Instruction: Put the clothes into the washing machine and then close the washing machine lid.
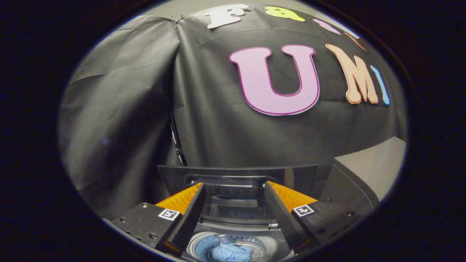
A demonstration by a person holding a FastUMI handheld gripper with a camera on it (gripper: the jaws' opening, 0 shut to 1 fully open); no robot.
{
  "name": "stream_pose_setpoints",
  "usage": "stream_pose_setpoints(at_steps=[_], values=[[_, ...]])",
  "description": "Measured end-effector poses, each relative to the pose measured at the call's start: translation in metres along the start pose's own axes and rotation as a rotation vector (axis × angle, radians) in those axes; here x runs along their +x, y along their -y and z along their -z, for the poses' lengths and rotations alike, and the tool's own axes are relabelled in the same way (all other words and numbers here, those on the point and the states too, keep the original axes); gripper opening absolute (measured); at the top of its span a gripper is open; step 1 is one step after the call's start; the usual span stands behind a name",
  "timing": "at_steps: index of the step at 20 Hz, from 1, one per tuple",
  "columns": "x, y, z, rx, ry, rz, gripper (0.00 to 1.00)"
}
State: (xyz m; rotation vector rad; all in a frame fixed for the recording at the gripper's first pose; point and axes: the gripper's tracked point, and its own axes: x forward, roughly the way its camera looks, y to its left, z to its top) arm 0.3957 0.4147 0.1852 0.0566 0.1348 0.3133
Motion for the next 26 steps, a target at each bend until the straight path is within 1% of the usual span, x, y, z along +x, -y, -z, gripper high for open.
stream_pose_setpoints(at_steps=[3,5,7,11,13,16,19,26], values=[[0.01,0.001,-0.021,-0.009,0.04,0.002,0.97],[0.017,0.004,-0.031,-0.016,0.068,0.021,0.97],[0.035,0.008,-0.045,-0.022,0.079,0.039,0.97],[0.07,0.017,-0.044,-0.055,0.066,0.094,0.97],[0.083,0.027,-0.032,-0.05,0.028,0.136,0.97],[0.095,0.038,-0.022,-0.054,-0.001,0.169,0.97],[0.099,0.045,-0.014,-0.082,-0.025,0.179,0.97],[0.1,0.043,-0.009,-0.022,-0.055,0.132,0.97]])
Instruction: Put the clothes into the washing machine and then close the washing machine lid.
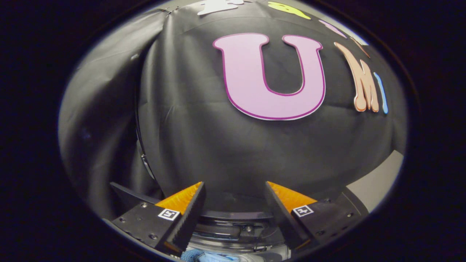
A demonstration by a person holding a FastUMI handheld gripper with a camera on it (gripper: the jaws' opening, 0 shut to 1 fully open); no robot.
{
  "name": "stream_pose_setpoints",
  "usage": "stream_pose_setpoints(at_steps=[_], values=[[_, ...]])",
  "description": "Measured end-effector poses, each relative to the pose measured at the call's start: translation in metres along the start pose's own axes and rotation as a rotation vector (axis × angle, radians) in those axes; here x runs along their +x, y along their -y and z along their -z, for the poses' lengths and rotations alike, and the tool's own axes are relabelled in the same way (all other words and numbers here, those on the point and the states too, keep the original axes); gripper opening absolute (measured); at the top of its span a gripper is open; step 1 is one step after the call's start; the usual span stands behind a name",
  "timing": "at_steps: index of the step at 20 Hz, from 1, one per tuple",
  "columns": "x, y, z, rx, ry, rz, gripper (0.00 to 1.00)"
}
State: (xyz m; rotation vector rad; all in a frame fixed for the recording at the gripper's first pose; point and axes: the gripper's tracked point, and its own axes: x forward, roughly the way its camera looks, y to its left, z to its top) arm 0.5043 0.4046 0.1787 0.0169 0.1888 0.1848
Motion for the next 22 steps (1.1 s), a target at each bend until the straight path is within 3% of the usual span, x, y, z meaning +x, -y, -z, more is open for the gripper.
stream_pose_setpoints(at_steps=[15,22], values=[[-0.071,-0.007,0.021,-0.008,-0.03,-0.044,0.98],[-0.127,-0.01,0.063,0.023,-0.086,-0.053,0.97]])
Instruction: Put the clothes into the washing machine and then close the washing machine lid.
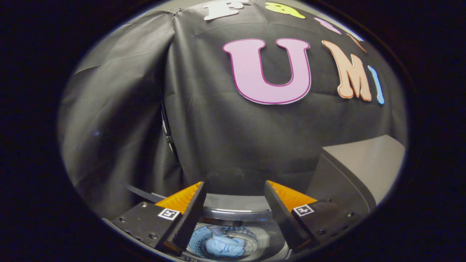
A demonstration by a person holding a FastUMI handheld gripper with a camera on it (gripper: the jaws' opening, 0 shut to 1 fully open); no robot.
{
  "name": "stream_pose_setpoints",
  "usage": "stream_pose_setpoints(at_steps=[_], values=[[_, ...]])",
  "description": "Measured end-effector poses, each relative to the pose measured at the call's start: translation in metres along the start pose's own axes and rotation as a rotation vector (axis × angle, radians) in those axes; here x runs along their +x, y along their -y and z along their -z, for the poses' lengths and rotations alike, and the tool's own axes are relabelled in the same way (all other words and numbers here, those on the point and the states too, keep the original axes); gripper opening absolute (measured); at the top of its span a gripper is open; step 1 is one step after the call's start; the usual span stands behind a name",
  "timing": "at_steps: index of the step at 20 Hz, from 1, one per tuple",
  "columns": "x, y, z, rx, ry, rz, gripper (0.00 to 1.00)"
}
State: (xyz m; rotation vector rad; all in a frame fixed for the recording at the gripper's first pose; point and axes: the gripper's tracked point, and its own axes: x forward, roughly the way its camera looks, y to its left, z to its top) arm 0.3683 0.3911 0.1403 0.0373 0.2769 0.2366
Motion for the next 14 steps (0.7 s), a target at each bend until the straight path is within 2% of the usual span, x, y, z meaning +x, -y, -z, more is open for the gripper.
stream_pose_setpoints(at_steps=[3,6,14], values=[[-0.015,-0.002,0.021,0.072,-0.041,-0.026,0.97],[-0.025,0.003,0.025,0.119,-0.04,-0.028,0.97],[-0.051,0.013,-0.003,0.073,0.039,-0.016,0.97]])
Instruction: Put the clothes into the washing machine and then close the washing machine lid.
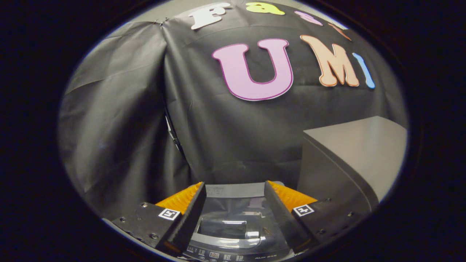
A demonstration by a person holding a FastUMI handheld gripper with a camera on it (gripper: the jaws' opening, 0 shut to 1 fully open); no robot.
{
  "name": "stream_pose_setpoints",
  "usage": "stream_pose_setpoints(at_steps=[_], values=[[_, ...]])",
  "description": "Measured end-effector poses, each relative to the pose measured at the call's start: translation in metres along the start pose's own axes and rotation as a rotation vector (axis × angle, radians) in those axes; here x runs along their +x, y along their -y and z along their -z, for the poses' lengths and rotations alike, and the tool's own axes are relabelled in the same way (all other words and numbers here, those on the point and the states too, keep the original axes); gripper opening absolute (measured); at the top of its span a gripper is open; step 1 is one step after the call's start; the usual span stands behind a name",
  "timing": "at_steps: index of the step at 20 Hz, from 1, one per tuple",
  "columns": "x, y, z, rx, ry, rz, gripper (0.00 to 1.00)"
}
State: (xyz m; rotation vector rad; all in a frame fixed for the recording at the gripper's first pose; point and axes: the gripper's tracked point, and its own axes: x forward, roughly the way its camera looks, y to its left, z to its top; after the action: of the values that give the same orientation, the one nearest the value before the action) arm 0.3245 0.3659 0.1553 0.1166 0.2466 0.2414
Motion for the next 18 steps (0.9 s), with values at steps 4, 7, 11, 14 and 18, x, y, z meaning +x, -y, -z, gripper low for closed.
stream_pose_setpoints(at_steps=[4,7,11,14,18], values=[[-0.018,0.003,-0.017,0.0,0.047,-0.015,0.97],[-0.041,0.007,-0.028,-0.02,0.086,-0.014,0.97],[-0.072,0.02,-0.059,-0.028,0.154,-0.003,0.97],[-0.098,0.039,-0.08,-0.03,0.206,0.022,0.97],[-0.136,0.083,-0.098,-0.034,0.263,0.093,0.97]])
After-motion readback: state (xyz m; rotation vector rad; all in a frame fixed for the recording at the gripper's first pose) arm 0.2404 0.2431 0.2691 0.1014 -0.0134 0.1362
